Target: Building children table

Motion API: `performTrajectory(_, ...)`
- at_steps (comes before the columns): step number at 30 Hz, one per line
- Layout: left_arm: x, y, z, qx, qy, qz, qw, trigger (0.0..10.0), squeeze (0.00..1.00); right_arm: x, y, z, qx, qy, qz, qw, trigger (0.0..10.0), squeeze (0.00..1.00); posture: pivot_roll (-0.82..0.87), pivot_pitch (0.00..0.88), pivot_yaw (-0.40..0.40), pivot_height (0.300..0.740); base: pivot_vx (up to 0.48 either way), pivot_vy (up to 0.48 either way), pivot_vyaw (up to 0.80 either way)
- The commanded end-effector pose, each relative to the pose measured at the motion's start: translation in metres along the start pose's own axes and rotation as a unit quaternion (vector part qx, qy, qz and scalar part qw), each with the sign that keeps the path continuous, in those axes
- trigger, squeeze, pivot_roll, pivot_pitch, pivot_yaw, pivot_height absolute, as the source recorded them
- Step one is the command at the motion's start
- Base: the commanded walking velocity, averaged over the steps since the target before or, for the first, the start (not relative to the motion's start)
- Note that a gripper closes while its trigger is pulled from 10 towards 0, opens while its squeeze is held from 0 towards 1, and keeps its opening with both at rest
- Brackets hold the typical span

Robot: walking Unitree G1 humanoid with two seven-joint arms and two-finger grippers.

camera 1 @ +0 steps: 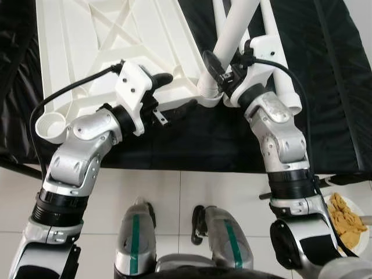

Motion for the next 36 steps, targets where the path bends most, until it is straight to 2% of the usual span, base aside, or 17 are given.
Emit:
performTrajectory(1,-0.001,0.001,-0.001,-0.004,0.001,0.001,1.0,10.0,0.0,-0.003,-0.003,-0.007,-0.017,0.005,0.008,1.0,10.0,0.0,0.06,0.069,-0.03,0.74,0.0,0.0,0.0)
performTrajectory(10,-0.002,0.001,-0.001,-0.003,0.001,0.001,1.0,10.0,0.0,0.009,-0.005,-0.01,-0.028,0.016,-0.022,0.999,10.0,0.0,0.06,0.069,-0.029,0.74,0.0,0.0,0.0)
performTrajectory(11,-0.002,0.001,-0.001,-0.004,0.0,0.001,1.0,10.0,0.0,0.02,-0.007,-0.014,-0.034,0.027,-0.052,0.998,10.0,0.0,0.06,0.07,-0.028,0.74,0.0,0.0,0.0)
performTrajectory(20,-0.002,0.001,-0.002,-0.006,0.002,0.002,1.0,10.0,0.0,0.039,-0.01,-0.027,-0.049,0.072,-0.111,0.99,10.0,0.0,0.06,0.075,-0.025,0.74,0.0,0.0,0.0)
performTrajectory(36,-0.003,0.0,0.0,-0.003,0.004,0.007,1.0,10.0,0.0,0.032,-0.008,-0.046,-0.075,0.094,-0.109,0.987,10.0,0.0,0.07,0.072,-0.031,0.74,0.0,0.0,0.0)
Point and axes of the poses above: a point about 5 cm out from each wrist's last joint towards the gripper, its own y axis pointing out of the wrist towards the gripper, its own z axis along the axis of the wrist's last joint, x = y × z, the point moved 5 cm from there along y, pointing out of the wrist towards the gripper, and after that the axes turned 5 degrees about -y, right-handed, at the moved point
